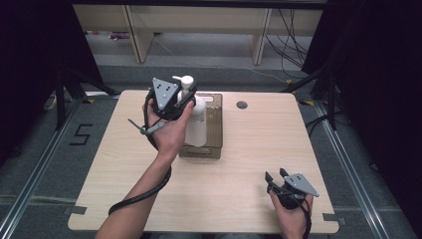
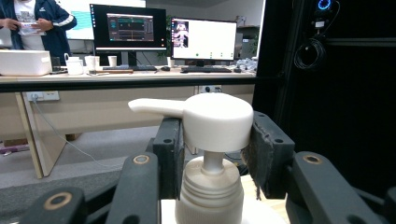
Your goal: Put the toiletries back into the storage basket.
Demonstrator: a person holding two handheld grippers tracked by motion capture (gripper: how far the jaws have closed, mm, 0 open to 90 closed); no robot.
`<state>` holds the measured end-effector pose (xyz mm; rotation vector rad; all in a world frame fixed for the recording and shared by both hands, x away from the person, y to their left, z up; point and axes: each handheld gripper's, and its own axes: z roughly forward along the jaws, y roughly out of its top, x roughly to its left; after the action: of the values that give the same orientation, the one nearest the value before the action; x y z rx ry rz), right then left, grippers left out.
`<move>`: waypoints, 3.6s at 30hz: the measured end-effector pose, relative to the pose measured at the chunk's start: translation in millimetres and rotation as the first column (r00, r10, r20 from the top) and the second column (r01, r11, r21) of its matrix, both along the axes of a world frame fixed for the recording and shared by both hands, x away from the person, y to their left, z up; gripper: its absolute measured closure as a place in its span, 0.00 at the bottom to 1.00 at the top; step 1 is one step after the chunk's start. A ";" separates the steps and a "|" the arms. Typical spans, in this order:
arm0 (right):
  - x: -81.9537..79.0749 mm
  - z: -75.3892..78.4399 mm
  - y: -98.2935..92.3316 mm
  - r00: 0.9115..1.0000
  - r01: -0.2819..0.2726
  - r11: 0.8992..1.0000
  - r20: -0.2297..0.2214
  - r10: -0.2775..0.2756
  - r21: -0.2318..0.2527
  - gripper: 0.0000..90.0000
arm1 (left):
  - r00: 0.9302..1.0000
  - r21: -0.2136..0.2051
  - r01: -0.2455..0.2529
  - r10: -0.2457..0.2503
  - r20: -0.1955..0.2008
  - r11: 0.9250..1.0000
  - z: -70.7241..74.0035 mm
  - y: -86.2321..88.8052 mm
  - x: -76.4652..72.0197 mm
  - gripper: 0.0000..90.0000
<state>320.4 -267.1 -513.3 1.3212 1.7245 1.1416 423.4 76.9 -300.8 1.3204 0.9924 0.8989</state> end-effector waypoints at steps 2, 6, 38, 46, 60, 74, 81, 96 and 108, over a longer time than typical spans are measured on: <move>-1.6 -0.1 3.0 1.000 0.014 0.999 -0.026 -0.013 0.036 0.48 | 1.000 -0.002 -0.002 0.002 -0.002 1.000 -0.7 -0.7 1.3 0.66; 0.0 0.0 -0.1 1.000 -0.001 1.000 0.001 0.001 -0.001 0.48 | 1.000 -0.003 -0.006 0.006 -0.009 1.000 -2.6 -1.9 3.5 0.66; -3.0 0.5 4.2 0.999 0.015 0.998 -0.043 -0.013 0.057 0.48 | 0.999 0.011 -0.020 0.021 -0.046 1.000 -15.7 -6.7 12.2 0.65; -1.7 0.2 2.9 1.000 0.004 0.999 -0.028 -0.003 0.040 0.48 | 0.998 0.018 -0.023 0.024 -0.054 1.000 -18.5 -6.3 12.5 0.66; -2.0 0.2 3.1 1.000 0.005 0.999 -0.031 -0.003 0.043 0.48 | 0.997 0.026 -0.029 0.031 -0.066 0.999 -23.7 -8.2 12.0 0.65; -0.5 0.1 1.5 1.000 -0.005 1.000 -0.009 0.005 0.012 0.48 | 0.998 0.026 -0.026 0.028 -0.064 0.999 -32.9 -7.8 10.8 0.65; -0.9 0.5 1.2 1.000 -0.006 1.000 -0.016 0.006 0.004 0.48 | 0.999 0.023 -0.017 0.018 -0.040 1.000 -39.2 -7.4 10.2 0.65; -3.2 0.9 4.7 0.999 0.010 0.999 -0.053 -0.007 0.045 0.48 | 1.000 0.013 -0.008 0.008 0.004 1.000 -50.6 -5.0 10.0 0.65; -2.0 0.2 4.4 0.999 0.002 0.999 -0.039 -0.001 0.037 0.48 | 1.000 0.012 -0.003 0.003 0.007 1.000 -55.3 -4.2 10.2 0.65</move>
<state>318.4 -262.7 -513.0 1.3756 1.7373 1.1594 433.6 72.7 -356.1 1.3253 0.9849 0.9131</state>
